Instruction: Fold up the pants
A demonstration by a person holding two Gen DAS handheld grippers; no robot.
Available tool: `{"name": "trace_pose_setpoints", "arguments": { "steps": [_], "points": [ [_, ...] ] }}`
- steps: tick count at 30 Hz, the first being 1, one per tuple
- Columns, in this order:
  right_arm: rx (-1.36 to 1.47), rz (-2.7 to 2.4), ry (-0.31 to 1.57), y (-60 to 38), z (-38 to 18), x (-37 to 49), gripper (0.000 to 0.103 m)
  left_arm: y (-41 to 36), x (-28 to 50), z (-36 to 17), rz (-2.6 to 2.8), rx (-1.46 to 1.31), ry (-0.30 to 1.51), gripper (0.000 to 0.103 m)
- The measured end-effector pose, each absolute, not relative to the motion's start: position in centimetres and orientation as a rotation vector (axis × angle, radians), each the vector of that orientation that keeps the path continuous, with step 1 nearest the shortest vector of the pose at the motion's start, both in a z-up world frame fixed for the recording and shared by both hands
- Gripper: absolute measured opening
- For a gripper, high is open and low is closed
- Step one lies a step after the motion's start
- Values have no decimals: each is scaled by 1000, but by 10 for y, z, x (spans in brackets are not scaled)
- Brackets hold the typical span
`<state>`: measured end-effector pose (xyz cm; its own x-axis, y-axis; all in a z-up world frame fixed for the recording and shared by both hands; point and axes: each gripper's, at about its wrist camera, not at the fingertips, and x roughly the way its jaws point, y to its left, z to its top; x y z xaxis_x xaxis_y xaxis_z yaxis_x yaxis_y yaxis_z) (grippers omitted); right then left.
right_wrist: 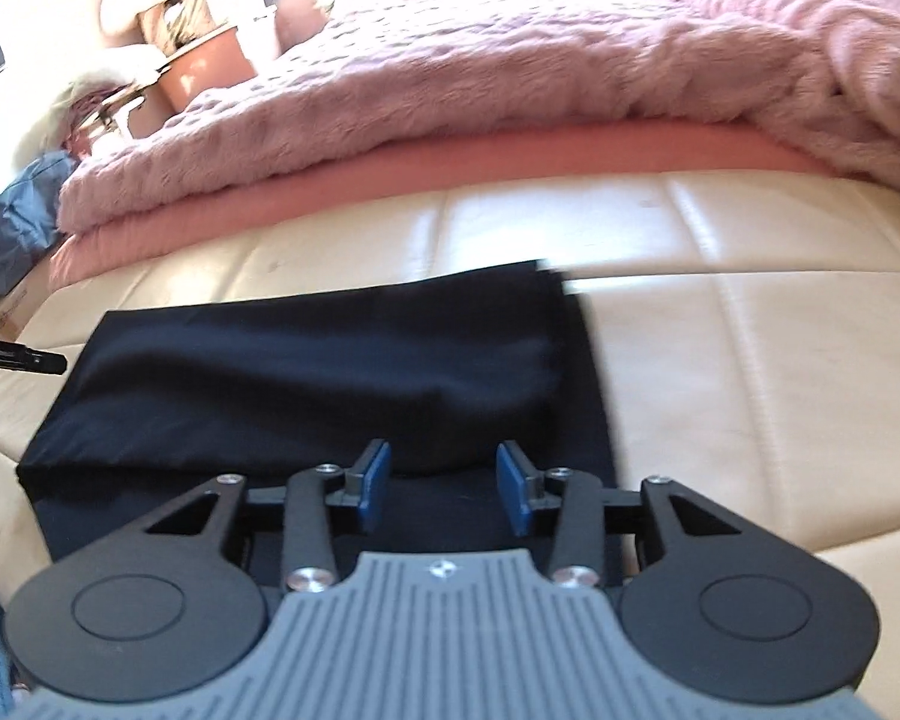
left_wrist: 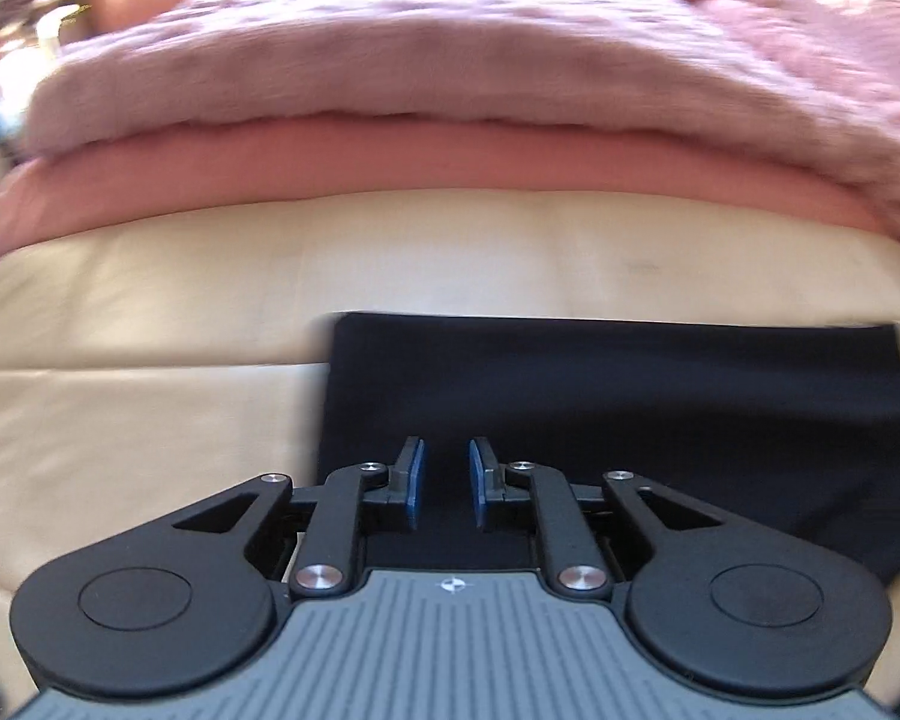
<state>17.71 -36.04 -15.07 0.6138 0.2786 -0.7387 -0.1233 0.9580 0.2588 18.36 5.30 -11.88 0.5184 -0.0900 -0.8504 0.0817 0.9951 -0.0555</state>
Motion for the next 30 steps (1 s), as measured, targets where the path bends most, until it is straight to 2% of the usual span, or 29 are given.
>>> {"name": "trace_pose_setpoints", "arguments": {
  "steps": [3,6,8,15,18,21,26,30],
  "points": [
    [214,246,865,-383,-155,181,37,14,184,-122,-221,-8,1032,17],
    [193,310,830,-395,-158,194,44,-22,186,-129,-290,35,1058,17],
    [183,368,835,-396,-162,209,44,-38,188,-132,-315,56,1072,17],
    [213,507,862,-411,-187,233,45,-52,188,-137,-328,92,1111,17],
    [174,581,853,-414,-188,229,35,-53,192,-145,-312,82,1131,17],
    [123,626,857,-412,-184,229,9,-50,191,-145,-315,64,1136,17],
    [177,637,884,-417,-172,232,2,-47,188,-140,-317,58,1118,17],
    [520,571,963,-442,-162,243,1,-36,187,-137,-302,17,1109,17]
  ]
}}
